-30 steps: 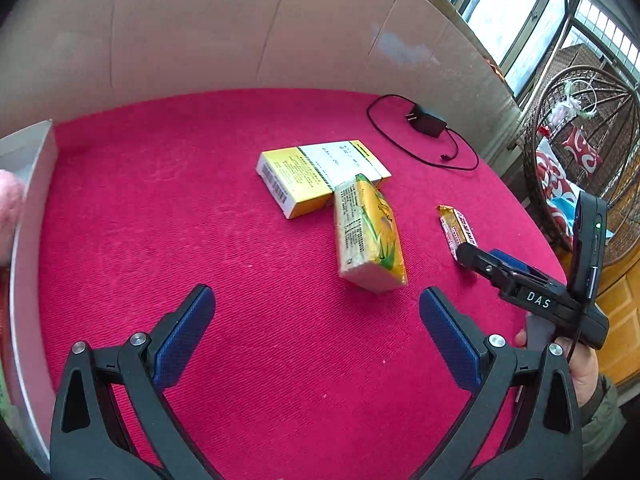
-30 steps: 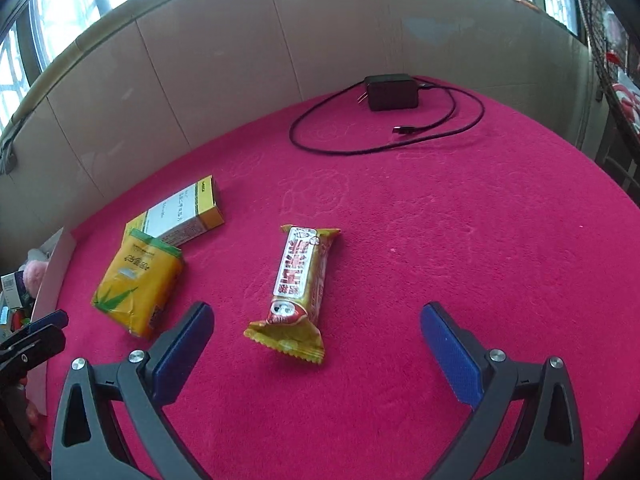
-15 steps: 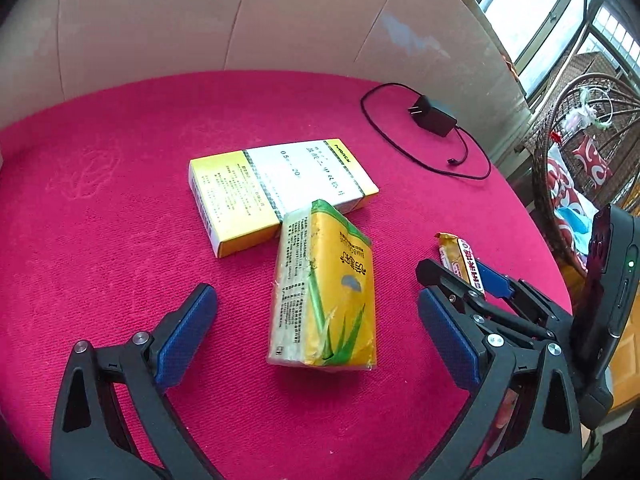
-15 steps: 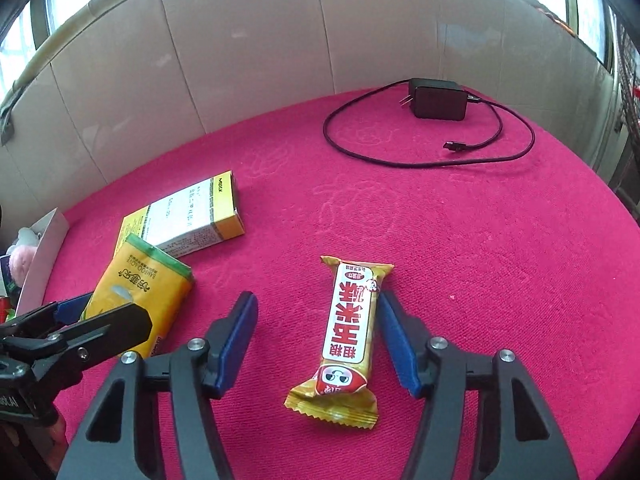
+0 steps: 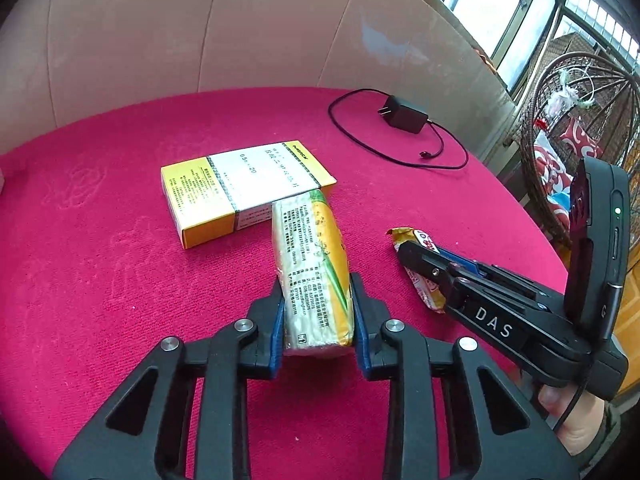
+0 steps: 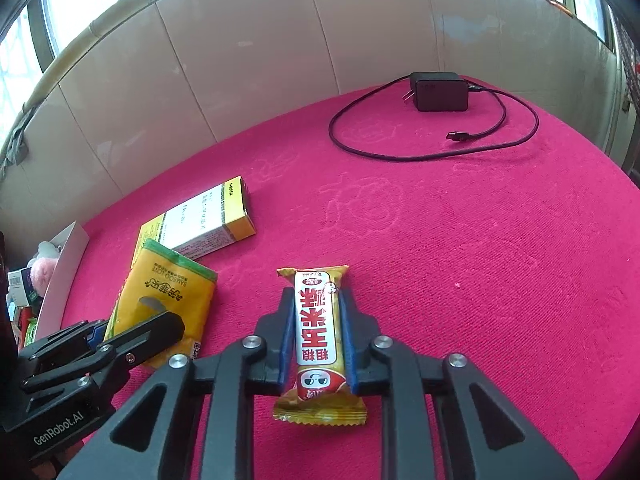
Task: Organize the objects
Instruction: 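Grasp the yellow-green packet with the left gripper while the right gripper grasps the candy bar, then carry the yellow-green packet and candy bar toward the white tray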
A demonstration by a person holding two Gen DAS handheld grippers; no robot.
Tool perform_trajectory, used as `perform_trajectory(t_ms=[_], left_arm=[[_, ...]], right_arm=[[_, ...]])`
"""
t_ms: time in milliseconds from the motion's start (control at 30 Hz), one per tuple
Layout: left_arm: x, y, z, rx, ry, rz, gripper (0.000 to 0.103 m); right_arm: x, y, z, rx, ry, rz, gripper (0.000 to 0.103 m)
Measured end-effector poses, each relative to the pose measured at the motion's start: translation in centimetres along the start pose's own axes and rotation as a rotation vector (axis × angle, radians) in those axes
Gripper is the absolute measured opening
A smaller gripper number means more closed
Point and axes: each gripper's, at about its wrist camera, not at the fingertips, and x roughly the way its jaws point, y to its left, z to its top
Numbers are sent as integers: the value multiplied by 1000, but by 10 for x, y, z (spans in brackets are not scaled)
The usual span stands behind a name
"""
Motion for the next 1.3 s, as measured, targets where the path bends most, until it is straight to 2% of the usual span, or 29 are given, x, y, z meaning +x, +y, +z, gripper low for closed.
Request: perform_trajectory(t_ms=[367,700,1300], left_arm=[[-52,-16,-22,6,-115,-43,26],[-93,-28,-36,25,-196,-44,26],[-143,-12,-40,-19,-309,-15,26]], right_arm=[[-23,-2,-8,28,-93,-19,19],[-70,17,-36,27,-165,48,20],[-99,62,-40,-47,-178,109,20]])
